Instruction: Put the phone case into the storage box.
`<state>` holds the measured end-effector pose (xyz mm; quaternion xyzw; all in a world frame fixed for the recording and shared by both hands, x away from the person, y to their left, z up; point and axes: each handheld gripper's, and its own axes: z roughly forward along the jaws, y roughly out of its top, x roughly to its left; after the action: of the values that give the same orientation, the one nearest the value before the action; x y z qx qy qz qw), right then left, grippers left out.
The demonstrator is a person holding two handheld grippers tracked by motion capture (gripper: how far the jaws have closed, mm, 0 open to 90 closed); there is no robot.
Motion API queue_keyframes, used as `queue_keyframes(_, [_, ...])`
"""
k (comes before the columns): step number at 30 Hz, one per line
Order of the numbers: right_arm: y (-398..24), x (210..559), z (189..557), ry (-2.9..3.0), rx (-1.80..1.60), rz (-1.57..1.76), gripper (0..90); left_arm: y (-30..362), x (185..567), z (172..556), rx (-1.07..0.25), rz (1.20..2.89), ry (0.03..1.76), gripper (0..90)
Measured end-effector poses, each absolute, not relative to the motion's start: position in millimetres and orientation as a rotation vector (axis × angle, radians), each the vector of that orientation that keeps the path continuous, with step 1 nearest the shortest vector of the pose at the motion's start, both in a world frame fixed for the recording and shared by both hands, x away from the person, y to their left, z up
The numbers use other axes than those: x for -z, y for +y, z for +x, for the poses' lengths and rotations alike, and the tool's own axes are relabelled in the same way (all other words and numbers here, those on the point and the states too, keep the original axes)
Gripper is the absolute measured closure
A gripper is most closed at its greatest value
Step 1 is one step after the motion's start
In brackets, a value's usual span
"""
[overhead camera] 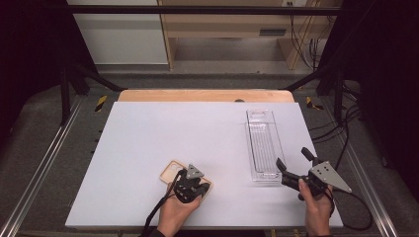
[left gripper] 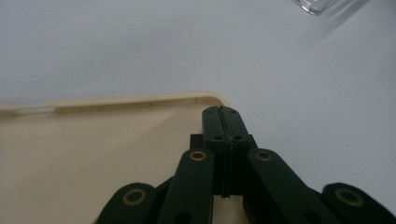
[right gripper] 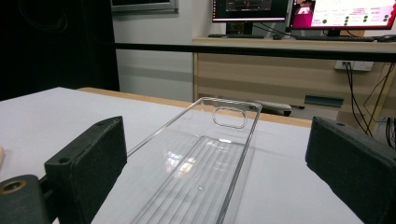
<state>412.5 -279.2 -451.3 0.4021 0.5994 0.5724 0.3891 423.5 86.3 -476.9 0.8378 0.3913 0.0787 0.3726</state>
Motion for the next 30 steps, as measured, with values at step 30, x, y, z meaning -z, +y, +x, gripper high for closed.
queue_keyframes(30, [-230.1,412.5,412.1,1.67,-1.405,1.055,3.5,103.0,470.8,418.9,-0.349,2.071,0.898,90.0])
